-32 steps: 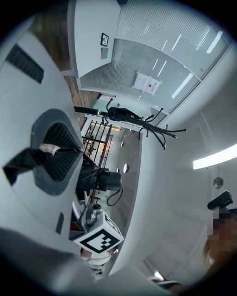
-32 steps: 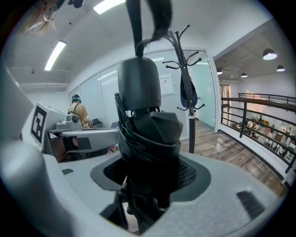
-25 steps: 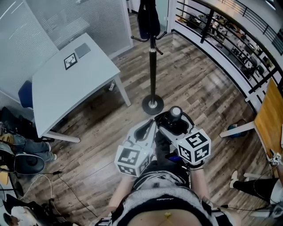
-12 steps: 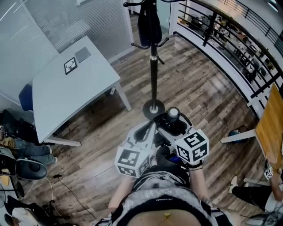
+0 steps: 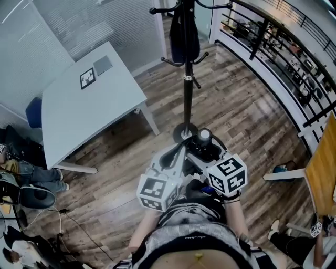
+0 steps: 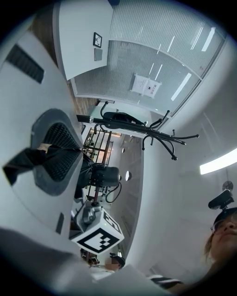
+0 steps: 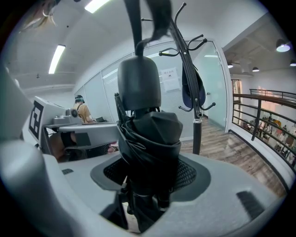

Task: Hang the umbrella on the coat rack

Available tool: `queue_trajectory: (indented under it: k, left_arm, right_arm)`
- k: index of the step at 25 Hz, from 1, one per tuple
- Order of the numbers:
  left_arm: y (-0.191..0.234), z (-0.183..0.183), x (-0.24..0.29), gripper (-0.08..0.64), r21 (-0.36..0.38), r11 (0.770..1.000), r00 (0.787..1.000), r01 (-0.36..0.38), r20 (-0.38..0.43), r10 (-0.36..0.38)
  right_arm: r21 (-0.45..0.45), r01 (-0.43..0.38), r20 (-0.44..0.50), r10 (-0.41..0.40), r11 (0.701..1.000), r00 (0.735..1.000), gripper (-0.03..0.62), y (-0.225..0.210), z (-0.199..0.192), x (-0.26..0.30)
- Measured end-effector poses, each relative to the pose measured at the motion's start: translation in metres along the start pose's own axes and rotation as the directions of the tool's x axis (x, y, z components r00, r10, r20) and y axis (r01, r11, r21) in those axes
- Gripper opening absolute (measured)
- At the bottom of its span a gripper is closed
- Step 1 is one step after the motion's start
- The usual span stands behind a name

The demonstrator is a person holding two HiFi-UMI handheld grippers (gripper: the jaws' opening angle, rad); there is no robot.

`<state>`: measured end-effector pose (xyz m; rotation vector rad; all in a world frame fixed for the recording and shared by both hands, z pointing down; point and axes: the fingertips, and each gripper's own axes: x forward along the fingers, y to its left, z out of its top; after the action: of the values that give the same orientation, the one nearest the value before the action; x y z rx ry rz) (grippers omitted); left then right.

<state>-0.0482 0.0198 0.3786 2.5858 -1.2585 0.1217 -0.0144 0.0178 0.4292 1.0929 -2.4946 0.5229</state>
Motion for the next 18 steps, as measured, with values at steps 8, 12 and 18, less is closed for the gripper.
queue_trajectory:
  k: [8,12,18]
  left_arm:
    - [0.005,0.014,0.031,0.018,0.003,1.000,1.000,-0.022,0.009,0.022]
    - [0.002,0.024,0.044,0.018,0.018,0.999,0.999,-0.038,0.019,0.037]
    - [-0.006,0.048,0.054,0.019,0.035,0.999,0.995,0.006,0.104,-0.010]
  right_arm:
    - [-0.015,-0.023,-0.007,0.023,1.000,1.000,0.265,-0.030,0.012,0.009]
    - [-0.015,-0.030,-0.015,0.030,0.999,0.999,0.265,-0.045,0.014,0.009]
    - [-0.012,-0.056,-0.013,0.056,0.998,0.998,0.265,-0.055,0.020,0.016]
